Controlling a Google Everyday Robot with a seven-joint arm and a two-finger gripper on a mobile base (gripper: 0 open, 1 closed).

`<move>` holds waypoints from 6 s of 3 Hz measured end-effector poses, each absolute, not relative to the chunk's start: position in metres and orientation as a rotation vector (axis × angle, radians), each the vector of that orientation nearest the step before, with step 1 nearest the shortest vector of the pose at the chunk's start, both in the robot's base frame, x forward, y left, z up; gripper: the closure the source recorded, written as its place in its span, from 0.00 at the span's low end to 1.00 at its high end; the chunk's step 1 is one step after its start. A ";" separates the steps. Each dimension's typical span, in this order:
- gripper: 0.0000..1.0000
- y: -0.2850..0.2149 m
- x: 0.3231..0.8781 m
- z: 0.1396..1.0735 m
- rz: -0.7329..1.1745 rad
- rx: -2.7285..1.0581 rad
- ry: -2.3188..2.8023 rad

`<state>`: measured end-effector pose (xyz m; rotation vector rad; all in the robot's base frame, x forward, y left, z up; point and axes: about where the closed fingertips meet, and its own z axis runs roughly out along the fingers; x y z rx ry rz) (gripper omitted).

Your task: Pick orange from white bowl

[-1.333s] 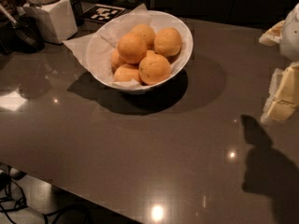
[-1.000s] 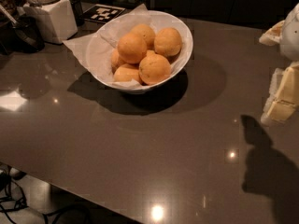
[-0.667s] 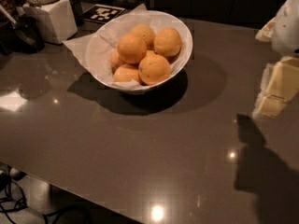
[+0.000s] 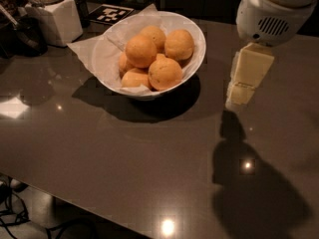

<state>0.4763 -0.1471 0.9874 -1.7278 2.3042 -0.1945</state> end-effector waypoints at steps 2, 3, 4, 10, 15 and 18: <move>0.00 -0.094 0.503 1.003 -0.142 -1.742 2.212; 0.00 -0.056 0.520 1.013 -0.146 -1.820 2.138; 0.00 -0.050 0.522 1.018 -0.150 -1.809 2.112; 0.22 0.014 0.622 0.959 0.088 -1.773 2.274; 0.41 0.032 0.639 0.913 0.197 -1.798 2.358; 1.00 0.033 0.635 0.931 0.259 -1.772 2.247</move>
Offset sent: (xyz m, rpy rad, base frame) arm 0.0462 0.1005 0.0233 0.0763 -0.0081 0.1294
